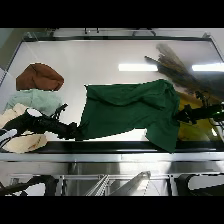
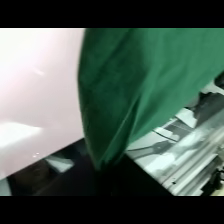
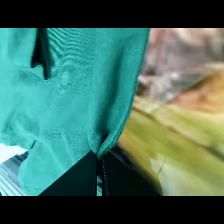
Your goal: Fold the shirts.
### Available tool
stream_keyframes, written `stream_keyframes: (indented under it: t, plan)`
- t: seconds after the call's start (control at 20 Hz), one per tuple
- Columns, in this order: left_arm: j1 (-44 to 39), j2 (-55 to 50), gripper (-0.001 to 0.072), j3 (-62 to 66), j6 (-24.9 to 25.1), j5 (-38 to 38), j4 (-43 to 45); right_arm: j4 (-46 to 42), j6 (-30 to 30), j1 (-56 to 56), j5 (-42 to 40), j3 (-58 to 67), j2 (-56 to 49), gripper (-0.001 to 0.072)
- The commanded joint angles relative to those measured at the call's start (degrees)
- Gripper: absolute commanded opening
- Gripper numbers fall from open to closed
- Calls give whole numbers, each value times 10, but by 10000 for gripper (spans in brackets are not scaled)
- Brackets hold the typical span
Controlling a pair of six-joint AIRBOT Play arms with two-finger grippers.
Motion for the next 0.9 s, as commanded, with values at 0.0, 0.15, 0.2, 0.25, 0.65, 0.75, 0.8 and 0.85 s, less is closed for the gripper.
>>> stream_keyframes:
  t: [0.0,0.15,0.2,0.25,0.65,0.75,0.8,0.85]
  plan:
    - [-9,0,25,0,8,6,-7,5,0,0,7,0,1,24]
    - [-8,0,25,0,15,8,-7,5,0,0,13,0,1,20]
    - [-8,0,25,4,20,7,-6,5,0,0,18,0,3,19]
    - [-8,1,25,16,26,-2,-8,5,0,-1,23,0,10,19]
    - [161,124,24,254,124,-315,-427,415,-43,-99,118,64,272,19]
    - [232,168,24,317,123,-363,-558,443,-39,-119,76,93,363,19]
    - [268,190,24,345,123,-368,-605,447,-33,-126,44,103,410,18]
    - [302,212,24,367,123,-367,-635,449,-34,-132,8,110,453,19]
